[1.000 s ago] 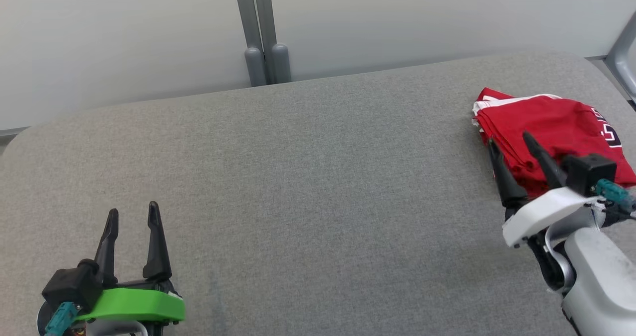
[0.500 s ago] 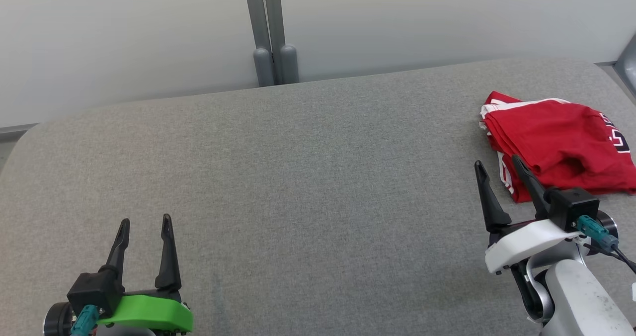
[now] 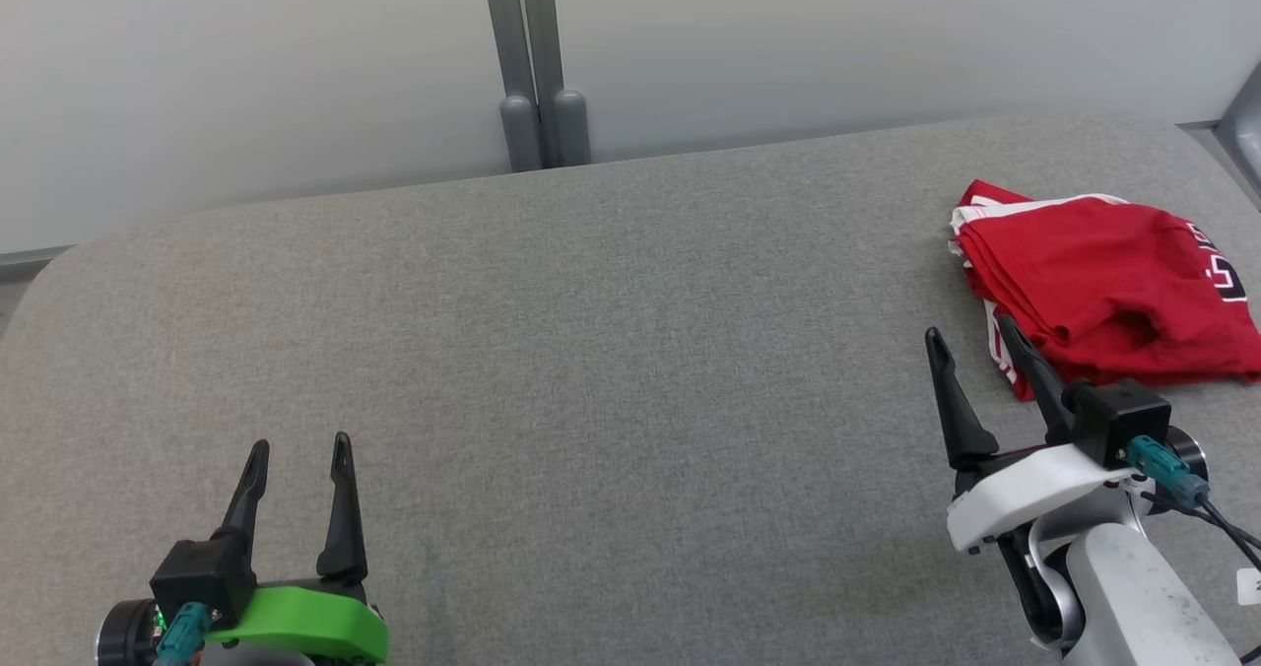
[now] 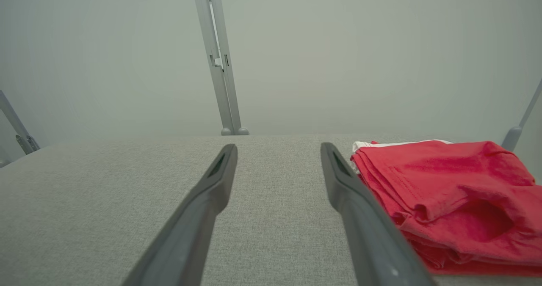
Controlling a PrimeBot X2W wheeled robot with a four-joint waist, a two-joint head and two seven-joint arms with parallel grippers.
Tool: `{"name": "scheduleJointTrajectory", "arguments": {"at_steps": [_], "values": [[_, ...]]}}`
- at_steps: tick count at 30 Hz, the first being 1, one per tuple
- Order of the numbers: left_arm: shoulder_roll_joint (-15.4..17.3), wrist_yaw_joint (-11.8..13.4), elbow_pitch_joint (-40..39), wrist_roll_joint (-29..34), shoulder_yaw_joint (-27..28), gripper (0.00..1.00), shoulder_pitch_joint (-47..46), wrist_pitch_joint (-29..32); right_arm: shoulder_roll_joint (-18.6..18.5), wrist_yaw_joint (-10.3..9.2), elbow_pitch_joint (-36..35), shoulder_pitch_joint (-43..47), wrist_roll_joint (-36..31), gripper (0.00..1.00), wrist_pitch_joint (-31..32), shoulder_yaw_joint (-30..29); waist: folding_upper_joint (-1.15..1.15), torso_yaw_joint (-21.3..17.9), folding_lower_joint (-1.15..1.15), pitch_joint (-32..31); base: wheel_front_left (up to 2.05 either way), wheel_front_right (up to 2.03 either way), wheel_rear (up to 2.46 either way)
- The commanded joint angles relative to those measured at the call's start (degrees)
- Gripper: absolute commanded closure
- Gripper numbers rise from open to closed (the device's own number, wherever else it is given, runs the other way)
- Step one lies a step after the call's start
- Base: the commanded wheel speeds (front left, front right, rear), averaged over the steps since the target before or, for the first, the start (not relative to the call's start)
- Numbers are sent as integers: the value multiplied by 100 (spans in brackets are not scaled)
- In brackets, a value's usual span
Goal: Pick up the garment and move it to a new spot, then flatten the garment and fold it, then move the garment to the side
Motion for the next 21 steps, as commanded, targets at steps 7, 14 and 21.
{"name": "scheduleJointTrajectory", "arguments": {"at_steps": [7,14,21], "values": [[-41,-60,66,84,81,0,-108,-12,-2,1,10,48,30,0,-14,23,0,-9,0,-9,0,0,0],[-65,-79,89,100,133,0,-108,-12,-28,1,29,10,57,0,-14,50,0,5,0,-15,0,0,0],[-89,-89,82,108,156,0,-64,-13,0,0,46,26,22,0,-14,49,0,19,0,-15,0,0,0]]}}
